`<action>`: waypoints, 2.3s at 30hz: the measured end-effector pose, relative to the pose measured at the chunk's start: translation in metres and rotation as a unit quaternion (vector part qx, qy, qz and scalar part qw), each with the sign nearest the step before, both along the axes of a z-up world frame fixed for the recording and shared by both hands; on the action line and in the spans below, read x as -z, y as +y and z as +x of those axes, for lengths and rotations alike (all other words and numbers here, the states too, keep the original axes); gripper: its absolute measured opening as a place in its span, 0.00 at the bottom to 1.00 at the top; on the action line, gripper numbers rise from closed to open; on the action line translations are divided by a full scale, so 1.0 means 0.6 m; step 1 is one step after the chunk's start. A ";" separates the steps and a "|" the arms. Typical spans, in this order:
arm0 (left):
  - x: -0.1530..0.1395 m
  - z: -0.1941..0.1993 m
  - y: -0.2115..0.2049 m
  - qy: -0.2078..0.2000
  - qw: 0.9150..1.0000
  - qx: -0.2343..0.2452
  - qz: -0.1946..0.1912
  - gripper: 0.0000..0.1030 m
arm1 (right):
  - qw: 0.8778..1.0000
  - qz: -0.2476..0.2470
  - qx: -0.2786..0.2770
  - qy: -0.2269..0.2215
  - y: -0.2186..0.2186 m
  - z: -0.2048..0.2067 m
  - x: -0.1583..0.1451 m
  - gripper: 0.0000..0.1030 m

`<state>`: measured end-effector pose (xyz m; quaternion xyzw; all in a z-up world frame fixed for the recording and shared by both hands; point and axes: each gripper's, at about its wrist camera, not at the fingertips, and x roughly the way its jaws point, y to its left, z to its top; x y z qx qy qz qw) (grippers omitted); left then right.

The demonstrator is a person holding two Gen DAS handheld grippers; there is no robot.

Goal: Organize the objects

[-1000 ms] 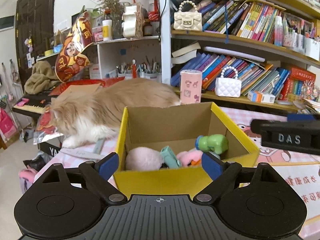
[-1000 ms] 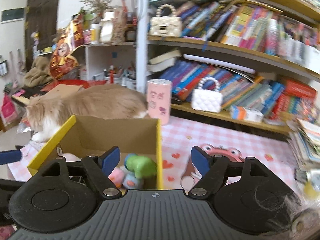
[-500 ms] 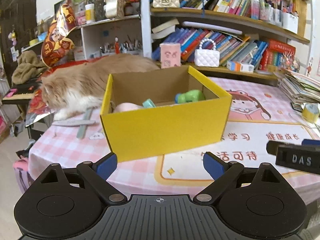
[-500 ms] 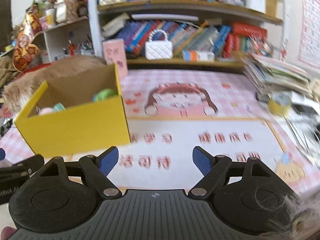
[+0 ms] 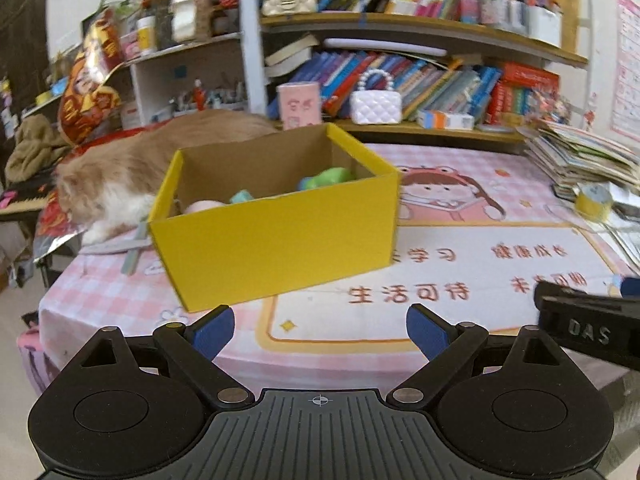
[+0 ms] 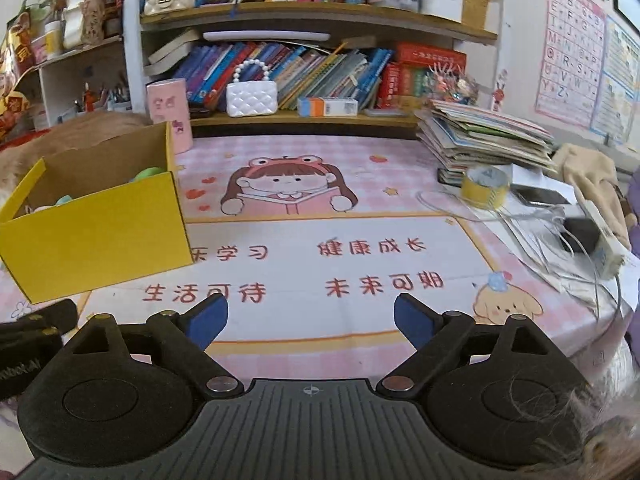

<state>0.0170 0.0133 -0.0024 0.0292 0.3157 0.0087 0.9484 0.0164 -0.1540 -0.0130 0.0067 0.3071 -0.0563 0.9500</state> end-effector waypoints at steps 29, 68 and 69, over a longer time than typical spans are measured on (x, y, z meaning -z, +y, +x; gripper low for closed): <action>-0.003 -0.016 -0.045 -0.007 1.000 -0.009 0.012 0.95 | 1.000 -0.016 0.003 0.003 -0.032 -0.031 0.002 0.97; -0.004 -0.035 -0.040 -0.003 0.999 -0.035 0.011 1.00 | 1.000 -0.026 -0.007 0.006 -0.025 -0.049 -0.004 0.97; -0.004 -0.035 -0.039 -0.003 0.999 -0.036 0.011 1.00 | 1.000 -0.026 -0.007 0.006 -0.025 -0.049 -0.004 0.97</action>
